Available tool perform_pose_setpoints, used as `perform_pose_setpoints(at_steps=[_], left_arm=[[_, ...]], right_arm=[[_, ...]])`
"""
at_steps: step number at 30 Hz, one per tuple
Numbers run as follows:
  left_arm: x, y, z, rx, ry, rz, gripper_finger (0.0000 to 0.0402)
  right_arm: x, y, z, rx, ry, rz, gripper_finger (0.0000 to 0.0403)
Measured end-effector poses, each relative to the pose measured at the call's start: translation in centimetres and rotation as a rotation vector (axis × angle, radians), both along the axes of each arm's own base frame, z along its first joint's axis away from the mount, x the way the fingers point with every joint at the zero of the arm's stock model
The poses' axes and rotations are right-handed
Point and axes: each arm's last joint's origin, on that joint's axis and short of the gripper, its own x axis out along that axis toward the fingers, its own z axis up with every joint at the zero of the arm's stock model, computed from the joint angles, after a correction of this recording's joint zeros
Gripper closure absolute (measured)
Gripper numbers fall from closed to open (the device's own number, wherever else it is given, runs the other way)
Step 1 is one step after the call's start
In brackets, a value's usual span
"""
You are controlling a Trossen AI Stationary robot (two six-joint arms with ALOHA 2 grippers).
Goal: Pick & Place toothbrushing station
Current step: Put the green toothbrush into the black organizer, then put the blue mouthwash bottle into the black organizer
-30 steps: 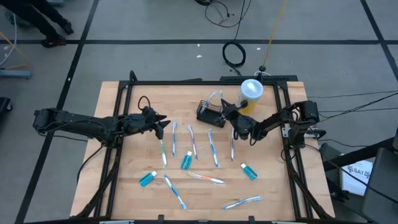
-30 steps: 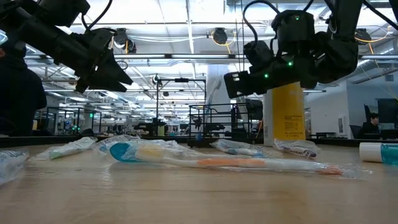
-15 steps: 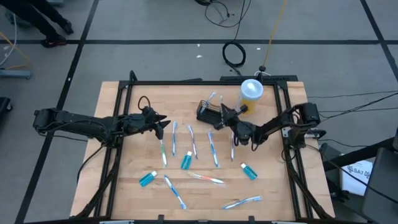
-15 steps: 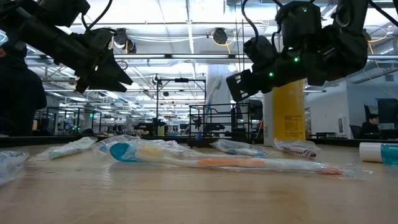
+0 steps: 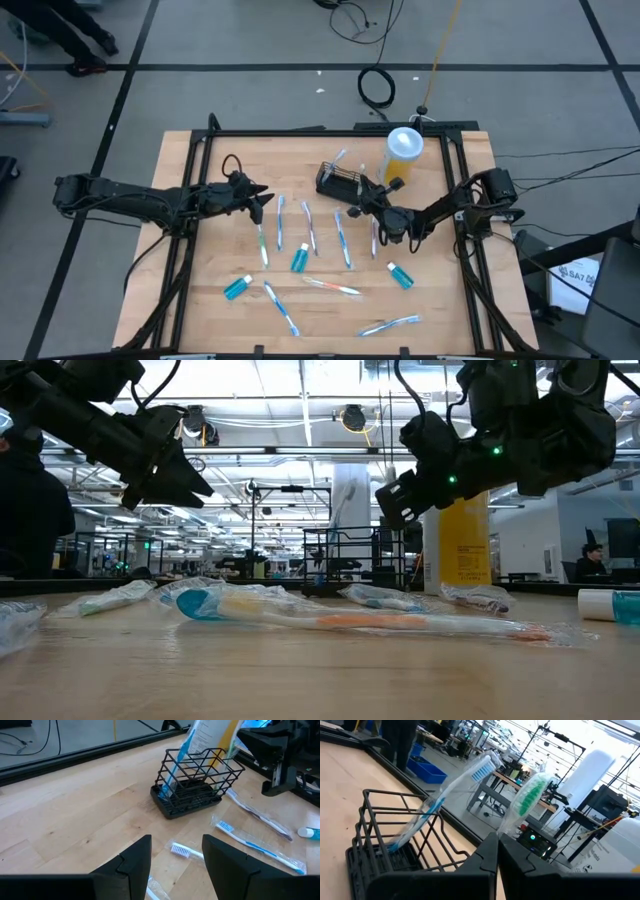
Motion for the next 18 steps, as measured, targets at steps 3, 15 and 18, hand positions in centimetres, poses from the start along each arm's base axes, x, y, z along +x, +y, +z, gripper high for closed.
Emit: perform_pose_setpoints(at_steps=[3, 15, 18], left_arm=[[0.0, 0.0, 0.0, 0.0, 0.0, 0.0, 0.0222], [0.0, 0.0, 0.0, -0.002, -0.002, 0.002, 0.0222], [0.0, 0.0, 0.0, -0.003, -0.002, 0.002, 0.0222]], right_arm=[[0.0, -0.04, -0.01, 0.0, 0.0, -0.002, 0.0402], [0.01, -0.84, -0.01, 0.004, -0.007, -0.028, 0.0285], [0.0, -0.84, 0.05, 0.001, -0.003, -0.028, 0.0247]])
